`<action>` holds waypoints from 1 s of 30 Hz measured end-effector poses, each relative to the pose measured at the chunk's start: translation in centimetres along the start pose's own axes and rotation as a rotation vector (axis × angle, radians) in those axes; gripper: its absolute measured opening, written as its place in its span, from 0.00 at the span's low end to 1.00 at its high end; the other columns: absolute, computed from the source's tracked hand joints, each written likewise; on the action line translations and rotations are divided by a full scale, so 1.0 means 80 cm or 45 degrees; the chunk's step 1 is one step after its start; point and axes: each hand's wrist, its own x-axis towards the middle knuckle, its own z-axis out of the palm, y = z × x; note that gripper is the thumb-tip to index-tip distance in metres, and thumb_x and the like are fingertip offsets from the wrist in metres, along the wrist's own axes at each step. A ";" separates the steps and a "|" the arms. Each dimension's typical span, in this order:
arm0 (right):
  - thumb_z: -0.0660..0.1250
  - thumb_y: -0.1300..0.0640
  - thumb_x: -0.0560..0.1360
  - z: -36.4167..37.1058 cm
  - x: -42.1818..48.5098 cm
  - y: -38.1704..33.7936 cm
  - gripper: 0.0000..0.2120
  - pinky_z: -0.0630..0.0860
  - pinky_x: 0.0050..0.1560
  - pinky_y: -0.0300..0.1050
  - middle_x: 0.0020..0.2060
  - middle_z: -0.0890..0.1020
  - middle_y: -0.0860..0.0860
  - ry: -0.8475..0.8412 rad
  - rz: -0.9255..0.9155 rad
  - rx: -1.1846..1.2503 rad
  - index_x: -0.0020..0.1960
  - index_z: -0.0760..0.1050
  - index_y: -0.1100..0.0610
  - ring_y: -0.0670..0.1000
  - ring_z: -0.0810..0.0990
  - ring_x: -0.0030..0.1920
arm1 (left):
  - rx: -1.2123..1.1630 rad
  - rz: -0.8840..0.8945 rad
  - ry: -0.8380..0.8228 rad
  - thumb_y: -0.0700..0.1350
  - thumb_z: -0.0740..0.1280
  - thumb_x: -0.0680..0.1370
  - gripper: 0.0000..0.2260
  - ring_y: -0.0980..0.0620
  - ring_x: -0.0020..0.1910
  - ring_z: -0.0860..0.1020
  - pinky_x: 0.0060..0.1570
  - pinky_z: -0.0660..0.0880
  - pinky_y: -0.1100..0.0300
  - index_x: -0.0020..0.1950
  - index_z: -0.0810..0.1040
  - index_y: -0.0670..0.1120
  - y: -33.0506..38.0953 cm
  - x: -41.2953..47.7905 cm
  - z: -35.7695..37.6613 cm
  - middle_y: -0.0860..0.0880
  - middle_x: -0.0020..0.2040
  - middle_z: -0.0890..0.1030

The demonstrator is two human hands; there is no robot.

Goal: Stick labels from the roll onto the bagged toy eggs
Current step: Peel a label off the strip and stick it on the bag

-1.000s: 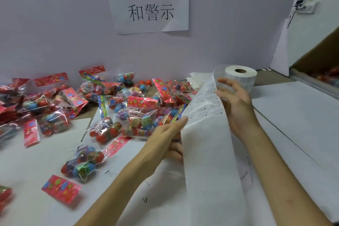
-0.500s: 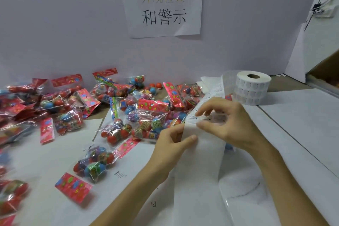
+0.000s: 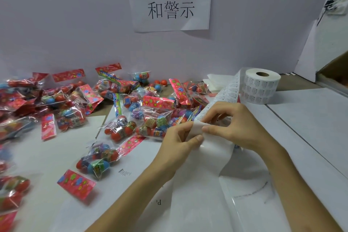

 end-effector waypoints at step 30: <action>0.76 0.54 0.75 0.071 0.008 0.010 0.20 0.76 0.39 0.30 0.47 0.80 0.39 0.489 -0.204 -0.085 0.65 0.75 0.47 0.44 0.83 0.40 | -0.306 -0.030 0.121 0.48 0.70 0.76 0.20 0.51 0.50 0.82 0.43 0.79 0.60 0.66 0.82 0.45 0.034 0.005 -0.021 0.49 0.55 0.85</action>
